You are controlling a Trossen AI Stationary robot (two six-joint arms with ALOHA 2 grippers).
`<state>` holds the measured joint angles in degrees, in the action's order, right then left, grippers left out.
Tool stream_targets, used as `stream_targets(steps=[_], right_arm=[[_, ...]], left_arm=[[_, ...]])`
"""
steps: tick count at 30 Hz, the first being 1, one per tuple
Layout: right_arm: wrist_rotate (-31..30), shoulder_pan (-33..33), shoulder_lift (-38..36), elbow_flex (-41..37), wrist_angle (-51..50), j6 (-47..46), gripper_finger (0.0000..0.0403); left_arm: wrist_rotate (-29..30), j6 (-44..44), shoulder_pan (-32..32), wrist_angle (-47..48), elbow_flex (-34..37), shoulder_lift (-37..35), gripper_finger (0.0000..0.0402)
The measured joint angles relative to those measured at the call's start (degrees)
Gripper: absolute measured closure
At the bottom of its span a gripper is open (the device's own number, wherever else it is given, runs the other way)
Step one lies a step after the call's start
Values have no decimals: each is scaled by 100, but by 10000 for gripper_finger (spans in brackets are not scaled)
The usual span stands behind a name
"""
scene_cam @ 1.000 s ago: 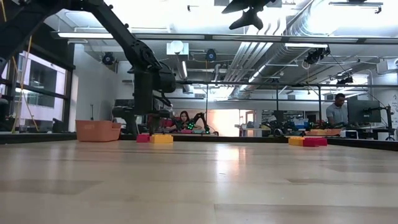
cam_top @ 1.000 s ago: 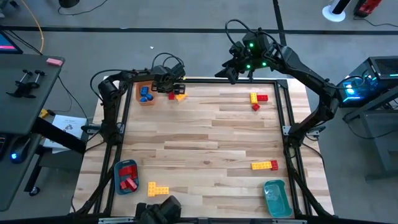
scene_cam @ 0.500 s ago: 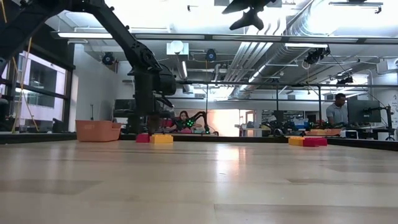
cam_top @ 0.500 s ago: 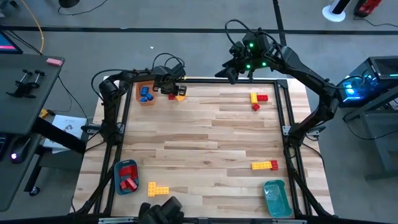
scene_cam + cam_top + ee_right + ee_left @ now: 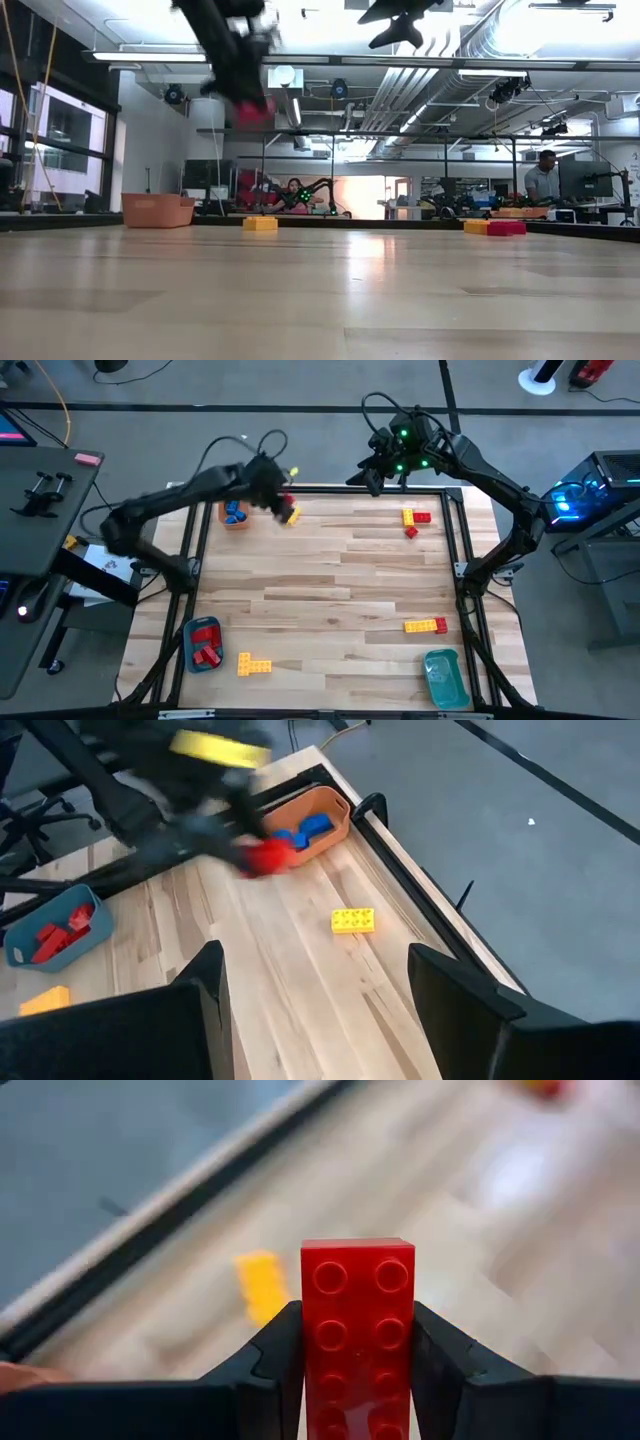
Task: Sort blocks
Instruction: Put the red game piece into the bottom left blue bin
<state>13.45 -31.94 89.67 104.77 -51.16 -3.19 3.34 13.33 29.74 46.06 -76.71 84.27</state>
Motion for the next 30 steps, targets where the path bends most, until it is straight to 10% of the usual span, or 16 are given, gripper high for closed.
stream_targets(steps=[10,18,30], right_arm=[[696,152,3,-822,342,-113,214],[1703,1313,2,-1742,1656,-1392,214],[-493,3542,-2,-1941,2229,-3676,214]], left_arm=[[1158,3081,-4115,513,766,-1422,296],[861,5670,-6635,1900,1127,-1443,296],[475,7666,-9170,2805,1133,-1078,296]])
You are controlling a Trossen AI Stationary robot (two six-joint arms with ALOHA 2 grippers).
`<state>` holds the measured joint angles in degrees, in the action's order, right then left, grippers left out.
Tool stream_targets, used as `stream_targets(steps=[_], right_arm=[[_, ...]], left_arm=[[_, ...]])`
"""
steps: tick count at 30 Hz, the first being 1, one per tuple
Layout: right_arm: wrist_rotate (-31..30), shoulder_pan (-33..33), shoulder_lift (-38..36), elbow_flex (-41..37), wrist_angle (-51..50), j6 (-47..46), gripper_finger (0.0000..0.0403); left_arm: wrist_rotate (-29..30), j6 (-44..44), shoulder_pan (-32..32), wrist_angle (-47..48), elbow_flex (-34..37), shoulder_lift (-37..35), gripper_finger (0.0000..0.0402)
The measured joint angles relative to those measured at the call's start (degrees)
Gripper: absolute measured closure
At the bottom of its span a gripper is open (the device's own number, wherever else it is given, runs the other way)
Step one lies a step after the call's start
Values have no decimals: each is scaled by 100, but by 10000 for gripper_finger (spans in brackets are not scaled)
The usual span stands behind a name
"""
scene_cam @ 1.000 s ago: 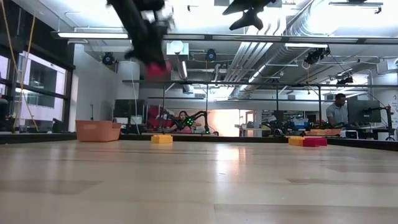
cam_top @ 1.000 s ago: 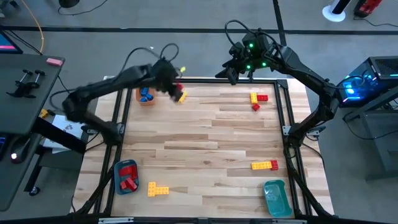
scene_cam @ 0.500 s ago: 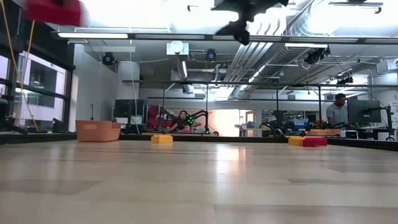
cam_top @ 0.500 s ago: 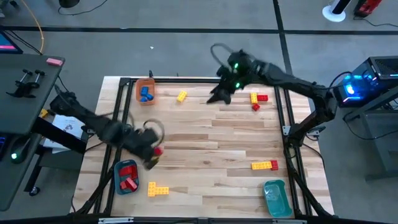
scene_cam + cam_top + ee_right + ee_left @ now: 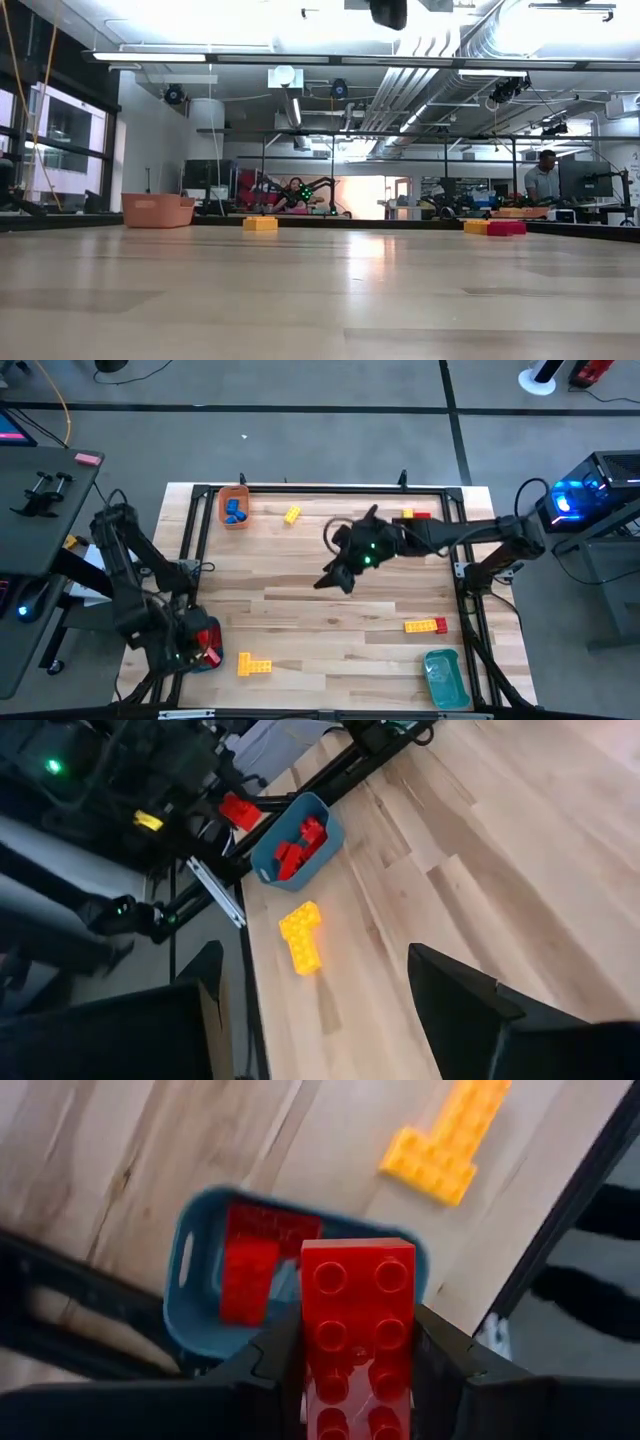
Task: Sort blocks
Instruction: Put the red game piece into the bottom left blue bin
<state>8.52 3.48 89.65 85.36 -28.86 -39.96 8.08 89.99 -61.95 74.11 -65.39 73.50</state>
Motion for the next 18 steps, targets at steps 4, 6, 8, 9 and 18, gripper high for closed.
stream_targets(steps=[4,6,8,9,18], right_arm=[[-514,458,-4,0,-2,-432,214],[-668,632,-4,0,0,-579,214],[-707,774,-4,0,0,-673,214],[-709,831,-4,0,0,-720,214],[-1186,1293,-313,4,2,-982,214]], left_arm=[[-196,43,-198,23,0,217,265],[-237,47,-240,21,0,314,233],[-307,-47,-240,23,0,376,201],[-309,-108,-226,23,0,391,187],[1120,-331,227,-271,-2,175,135]])
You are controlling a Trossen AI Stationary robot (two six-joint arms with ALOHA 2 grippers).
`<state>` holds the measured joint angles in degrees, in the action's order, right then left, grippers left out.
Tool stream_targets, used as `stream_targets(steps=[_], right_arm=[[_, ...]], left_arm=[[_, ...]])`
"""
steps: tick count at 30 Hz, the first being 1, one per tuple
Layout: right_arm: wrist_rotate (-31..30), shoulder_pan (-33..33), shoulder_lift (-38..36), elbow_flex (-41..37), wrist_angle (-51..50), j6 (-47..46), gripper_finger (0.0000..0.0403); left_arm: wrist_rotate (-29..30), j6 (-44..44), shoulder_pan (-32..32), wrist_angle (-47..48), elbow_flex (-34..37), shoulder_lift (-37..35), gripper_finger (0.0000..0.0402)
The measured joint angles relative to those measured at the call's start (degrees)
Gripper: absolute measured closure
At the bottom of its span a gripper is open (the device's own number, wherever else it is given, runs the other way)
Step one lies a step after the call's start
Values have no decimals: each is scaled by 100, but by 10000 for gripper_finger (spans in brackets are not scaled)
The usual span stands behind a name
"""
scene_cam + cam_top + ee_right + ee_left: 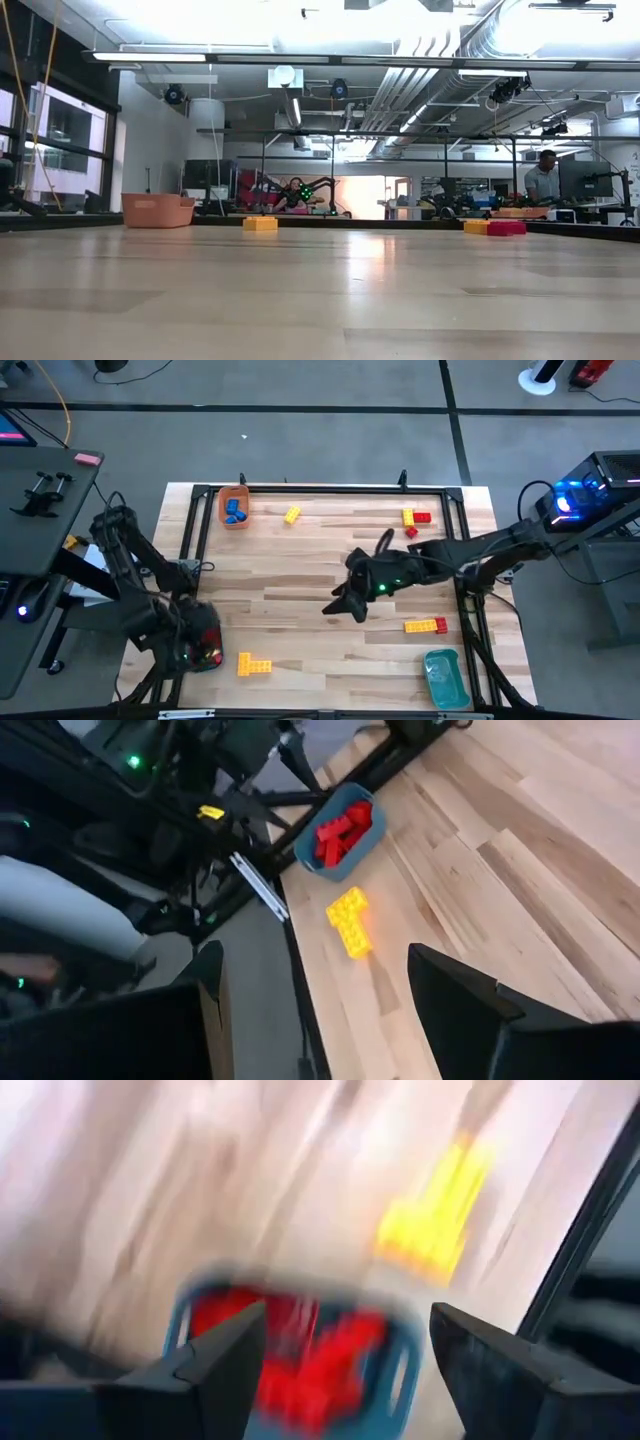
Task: Sort blocks
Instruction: Put the red game piece into the bottom left blue bin
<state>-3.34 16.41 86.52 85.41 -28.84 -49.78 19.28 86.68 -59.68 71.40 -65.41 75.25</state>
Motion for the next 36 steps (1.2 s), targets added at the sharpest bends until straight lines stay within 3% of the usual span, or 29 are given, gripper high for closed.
stream_targets(steps=[5,9,12,16,18,20,26,32,36], right_arm=[[-674,423,-49,7,-305,-508,214],[-1039,798,109,7,-1447,-1399,214],[-1129,1046,236,4,-2252,-2243,214],[-1021,1305,345,2,-2615,-3042,214],[-1006,1348,390,2,-2576,-3232,214],[-1005,1269,428,2,-2546,-3295,214],[-827,-63,477,2,-2595,-2128,214],[-415,-2197,477,2,-3721,-13,214],[-579,-3554,447,0,-4777,1081,214]], left_arm=[[2121,-519,467,-650,44,-75,134],[2361,-1044,1207,-2105,891,-178,134],[1975,-1621,1764,-5056,2038,-278,133],[1350,-2523,2326,-10903,3576,144,133],[1304,-2875,2477,-12779,3971,447,133],[1341,-3123,2590,-13727,4143,638,133],[1311,-3242,2983,-13806,4211,688,133],[364,-3286,3804,-13690,4210,639,133],[-277,-3291,4493,-13140,4194,387,133]])
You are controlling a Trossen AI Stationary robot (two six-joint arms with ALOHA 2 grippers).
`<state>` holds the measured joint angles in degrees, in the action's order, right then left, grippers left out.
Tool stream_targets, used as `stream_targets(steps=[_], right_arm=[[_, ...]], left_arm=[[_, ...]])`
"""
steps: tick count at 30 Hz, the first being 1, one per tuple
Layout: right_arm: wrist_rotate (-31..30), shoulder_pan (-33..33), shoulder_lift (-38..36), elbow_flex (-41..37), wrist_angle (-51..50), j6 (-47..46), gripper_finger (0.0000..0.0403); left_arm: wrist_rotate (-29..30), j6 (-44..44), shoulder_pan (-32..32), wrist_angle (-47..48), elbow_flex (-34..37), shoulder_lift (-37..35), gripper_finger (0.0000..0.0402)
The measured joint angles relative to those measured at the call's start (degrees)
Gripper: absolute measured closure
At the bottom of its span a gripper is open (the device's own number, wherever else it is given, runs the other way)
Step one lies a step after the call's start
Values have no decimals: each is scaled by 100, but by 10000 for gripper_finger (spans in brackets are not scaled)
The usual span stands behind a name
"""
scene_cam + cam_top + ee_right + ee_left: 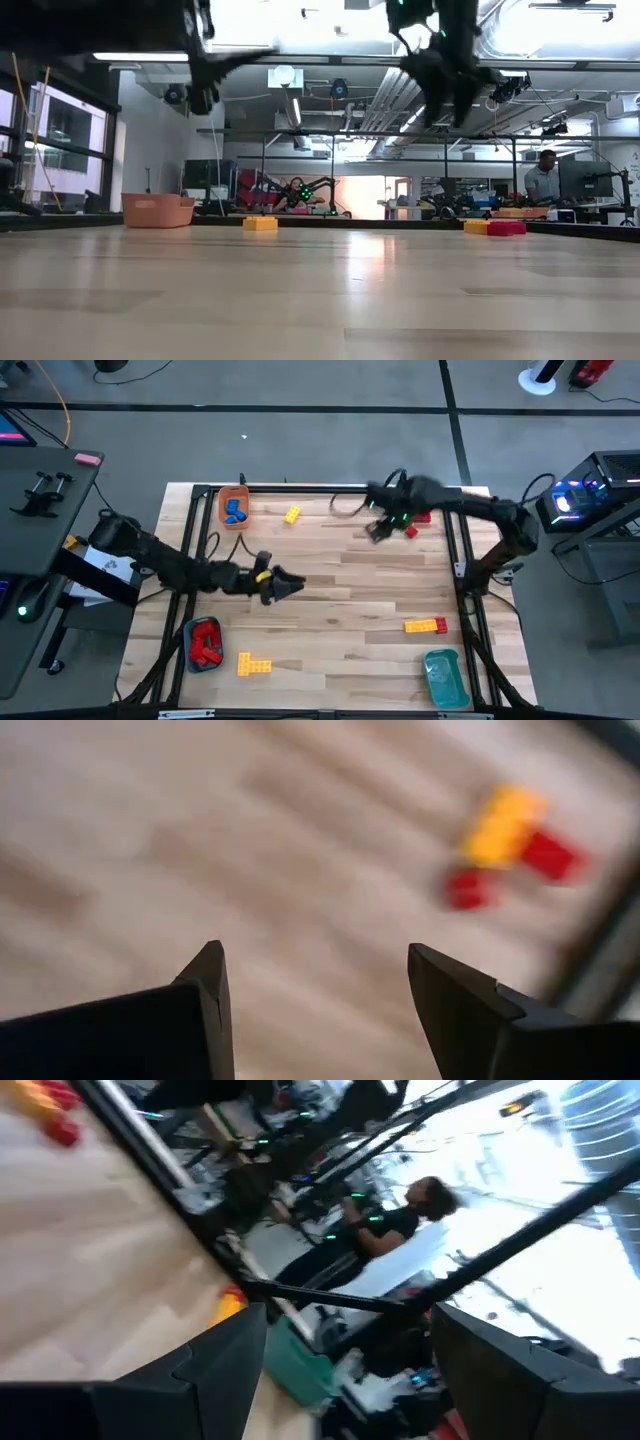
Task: Sort blocks
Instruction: Put the red game piece into the bottom left blue bin
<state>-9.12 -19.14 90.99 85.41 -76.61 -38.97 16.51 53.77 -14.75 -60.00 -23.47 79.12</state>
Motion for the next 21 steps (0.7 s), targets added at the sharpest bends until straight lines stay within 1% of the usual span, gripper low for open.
stream_targets(steps=[2,5,7,9,11,14,15,17,21], right_arm=[[-166,-657,-14,2,-208,419,214],[-111,-1571,-16,-79,34,1174,214],[275,-2182,-36,-368,505,1608,214],[707,-2783,-38,-827,996,1946,214],[1301,-3320,-36,-1299,1508,2283,214],[2244,-3934,-34,-1865,1903,2637,214],[2395,-4065,-34,-1973,2014,2768,214],[2247,-4281,-36,-2121,2055,2991,214],[1456,-4558,-36,-2182,2030,3130,214]], left_arm=[[-168,-77,360,551,-75,-193,133],[-459,-506,952,1642,-353,-479,133],[-740,-890,1412,2470,-651,-588,133],[-1091,-1310,1885,3195,-1033,-612,133],[-1352,-1693,2326,3785,-1426,-610,133],[-1440,-1980,2872,4365,-1943,-574,133],[-1439,-2116,3025,4453,-2057,-574,133],[-1441,-2418,3308,4470,-2264,-574,133],[-1442,-2683,3831,4515,-2496,-574,133]])
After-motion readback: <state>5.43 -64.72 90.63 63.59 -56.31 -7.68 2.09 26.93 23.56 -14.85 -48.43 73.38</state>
